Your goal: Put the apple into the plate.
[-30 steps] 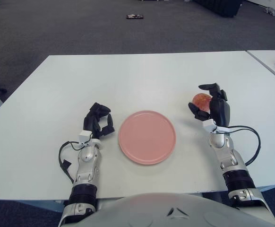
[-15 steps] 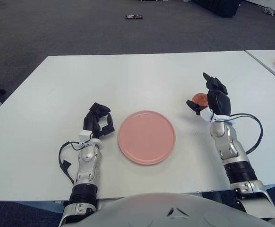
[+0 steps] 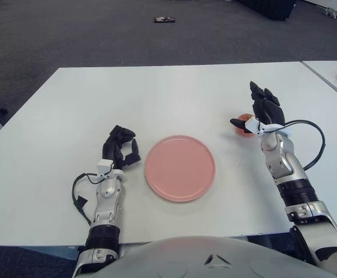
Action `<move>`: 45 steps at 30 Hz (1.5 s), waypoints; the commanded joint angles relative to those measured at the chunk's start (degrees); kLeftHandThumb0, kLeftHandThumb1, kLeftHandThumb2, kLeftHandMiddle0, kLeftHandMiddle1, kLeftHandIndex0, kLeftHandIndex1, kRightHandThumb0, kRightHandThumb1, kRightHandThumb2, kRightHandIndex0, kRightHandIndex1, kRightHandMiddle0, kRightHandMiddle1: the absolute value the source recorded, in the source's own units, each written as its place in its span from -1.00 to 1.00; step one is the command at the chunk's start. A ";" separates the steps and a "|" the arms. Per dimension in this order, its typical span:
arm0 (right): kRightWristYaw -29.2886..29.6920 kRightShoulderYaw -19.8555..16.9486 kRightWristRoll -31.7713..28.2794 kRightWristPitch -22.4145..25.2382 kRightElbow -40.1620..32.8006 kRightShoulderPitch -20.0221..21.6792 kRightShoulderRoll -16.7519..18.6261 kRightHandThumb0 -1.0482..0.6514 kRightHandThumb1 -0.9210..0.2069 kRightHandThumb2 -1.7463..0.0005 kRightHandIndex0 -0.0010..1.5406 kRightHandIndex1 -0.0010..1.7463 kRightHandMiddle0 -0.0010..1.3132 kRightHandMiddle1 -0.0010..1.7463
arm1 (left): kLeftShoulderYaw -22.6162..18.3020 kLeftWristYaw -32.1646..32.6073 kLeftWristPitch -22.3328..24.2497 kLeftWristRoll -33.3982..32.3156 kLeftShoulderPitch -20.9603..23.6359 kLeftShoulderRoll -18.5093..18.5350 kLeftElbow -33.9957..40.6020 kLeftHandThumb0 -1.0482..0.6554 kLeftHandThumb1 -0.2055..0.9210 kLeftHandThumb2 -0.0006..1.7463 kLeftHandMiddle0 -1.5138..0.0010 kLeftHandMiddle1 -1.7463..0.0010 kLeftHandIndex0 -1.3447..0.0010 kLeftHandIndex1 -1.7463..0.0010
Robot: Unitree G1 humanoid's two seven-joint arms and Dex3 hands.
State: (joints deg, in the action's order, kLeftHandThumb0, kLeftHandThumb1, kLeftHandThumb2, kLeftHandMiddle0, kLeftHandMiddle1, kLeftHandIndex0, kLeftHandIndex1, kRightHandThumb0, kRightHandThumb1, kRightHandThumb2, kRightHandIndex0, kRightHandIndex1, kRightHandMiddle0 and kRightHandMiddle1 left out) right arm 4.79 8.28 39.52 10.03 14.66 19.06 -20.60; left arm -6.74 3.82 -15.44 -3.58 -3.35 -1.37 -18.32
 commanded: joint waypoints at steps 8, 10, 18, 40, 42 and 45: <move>-3.49 3.41 0.62 1.99 7.30 5.62 -2.76 -0.99 -0.28 0.23 -1.00 -1.00 -1.00 -1.00 | 0.06 0.11 2.08 0.28 -1.48 -0.17 -1.73 -0.34 -0.11 0.55 -0.65 -1.00 0.06 -1.00; -4.23 4.10 0.65 2.58 8.27 6.22 -3.02 -1.00 -0.32 0.25 -1.00 -1.00 -1.00 -1.00 | 0.03 0.21 2.23 0.28 -1.49 -0.19 -1.67 -0.34 -0.11 0.55 -0.65 -1.00 0.06 -1.00; -8.19 6.98 0.77 4.54 12.74 8.94 -4.32 -1.00 -0.41 0.27 -1.00 -1.00 -1.00 -1.00 | 0.01 0.30 2.55 0.25 -1.62 -0.26 -1.37 -0.34 -0.11 0.55 -0.65 -1.00 0.06 -1.00; -8.94 16.53 0.75 -0.19 41.76 20.21 -1.34 -0.93 -0.45 0.21 -1.00 -1.00 -1.00 -1.00 | -0.12 0.47 3.66 0.29 -2.17 -0.48 -0.06 -0.34 -0.10 0.54 -0.65 -1.00 0.07 -1.00; -8.65 17.07 0.54 -1.36 43.79 20.85 -1.17 -0.93 -0.46 0.21 -1.00 -1.00 -1.00 -1.00 | -0.19 0.35 3.54 0.15 -2.25 -0.51 0.00 -0.34 -0.10 0.54 -0.65 -1.00 0.07 -1.00; -8.23 17.65 0.20 -3.24 47.34 21.72 -0.81 -0.92 -0.48 0.19 -1.00 -1.00 -0.98 -0.99 | -0.25 0.42 3.40 0.19 -2.32 -0.56 0.06 -0.34 -0.11 0.55 -0.66 -1.00 0.06 -1.00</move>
State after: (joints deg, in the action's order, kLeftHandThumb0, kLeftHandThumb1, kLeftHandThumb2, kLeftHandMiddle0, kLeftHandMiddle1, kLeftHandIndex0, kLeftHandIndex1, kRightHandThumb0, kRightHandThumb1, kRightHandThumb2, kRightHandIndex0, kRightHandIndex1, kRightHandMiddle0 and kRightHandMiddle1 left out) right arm -2.94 24.69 39.85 8.12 57.53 41.79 -22.78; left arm -6.81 4.11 -14.07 -3.15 -4.09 -1.67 -16.93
